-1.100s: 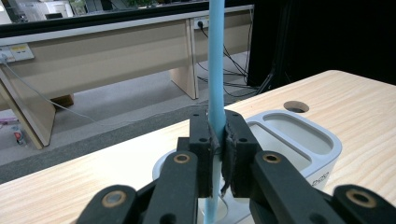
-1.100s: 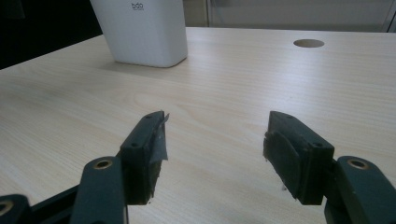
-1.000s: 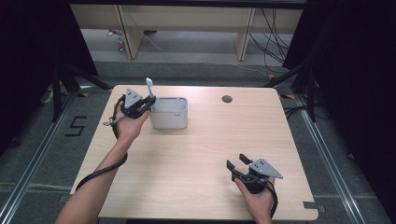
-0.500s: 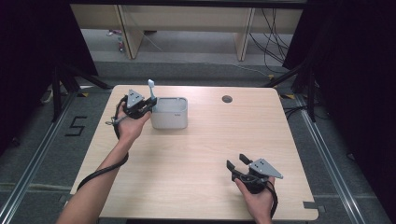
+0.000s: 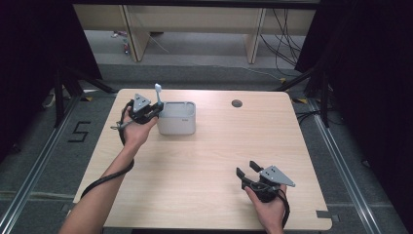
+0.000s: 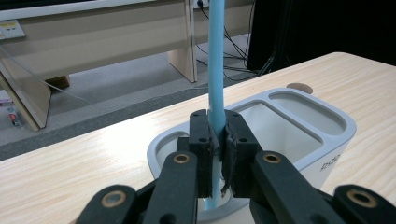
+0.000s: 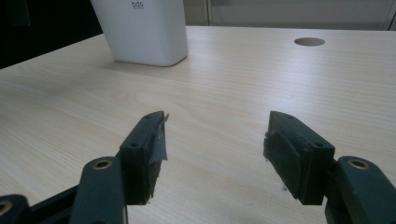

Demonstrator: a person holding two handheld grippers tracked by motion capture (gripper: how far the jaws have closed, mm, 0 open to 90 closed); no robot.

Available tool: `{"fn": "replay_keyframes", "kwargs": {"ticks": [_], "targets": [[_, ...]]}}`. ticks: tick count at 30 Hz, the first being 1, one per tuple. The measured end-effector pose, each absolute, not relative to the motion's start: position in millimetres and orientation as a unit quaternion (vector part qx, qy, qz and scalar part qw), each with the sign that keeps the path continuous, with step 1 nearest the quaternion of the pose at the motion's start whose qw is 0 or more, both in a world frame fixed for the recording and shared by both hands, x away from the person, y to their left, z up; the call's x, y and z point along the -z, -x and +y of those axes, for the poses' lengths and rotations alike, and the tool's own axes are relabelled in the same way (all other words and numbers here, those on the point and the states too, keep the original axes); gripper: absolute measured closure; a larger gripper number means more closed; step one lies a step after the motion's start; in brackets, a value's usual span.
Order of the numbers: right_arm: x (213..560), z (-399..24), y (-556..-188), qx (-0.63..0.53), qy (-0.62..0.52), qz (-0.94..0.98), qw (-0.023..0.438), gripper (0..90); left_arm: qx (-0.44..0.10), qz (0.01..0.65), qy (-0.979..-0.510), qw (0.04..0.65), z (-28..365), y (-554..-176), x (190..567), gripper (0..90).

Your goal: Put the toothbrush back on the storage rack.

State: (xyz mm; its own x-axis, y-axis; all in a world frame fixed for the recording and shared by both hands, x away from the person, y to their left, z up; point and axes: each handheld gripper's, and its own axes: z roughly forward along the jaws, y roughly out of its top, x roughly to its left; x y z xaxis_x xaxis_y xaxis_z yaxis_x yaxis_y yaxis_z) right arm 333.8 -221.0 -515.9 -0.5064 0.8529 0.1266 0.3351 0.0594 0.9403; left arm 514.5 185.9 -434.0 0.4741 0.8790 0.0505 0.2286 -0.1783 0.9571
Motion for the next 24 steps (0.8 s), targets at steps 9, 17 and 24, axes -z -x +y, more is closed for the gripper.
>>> {"fn": "replay_keyframes", "kwargs": {"ticks": [9,17,24], "targets": [[515.9,-221.7,-334.3,-0.530,-0.430,0.687,0.250,38.6,-0.318,0.401,-0.701,0.496,185.7,-515.9,438.0,82.8],[515.9,-221.7,-334.3,-0.529,-0.431,0.687,0.249,38.7,-0.311,0.405,-0.707,0.489,186.1,-517.3,441.0,82.7],[515.9,-221.3,-334.4,-0.529,-0.430,0.687,0.252,38.6,-0.306,0.409,-0.711,0.483,186.6,-517.9,441.7,82.6]]}}
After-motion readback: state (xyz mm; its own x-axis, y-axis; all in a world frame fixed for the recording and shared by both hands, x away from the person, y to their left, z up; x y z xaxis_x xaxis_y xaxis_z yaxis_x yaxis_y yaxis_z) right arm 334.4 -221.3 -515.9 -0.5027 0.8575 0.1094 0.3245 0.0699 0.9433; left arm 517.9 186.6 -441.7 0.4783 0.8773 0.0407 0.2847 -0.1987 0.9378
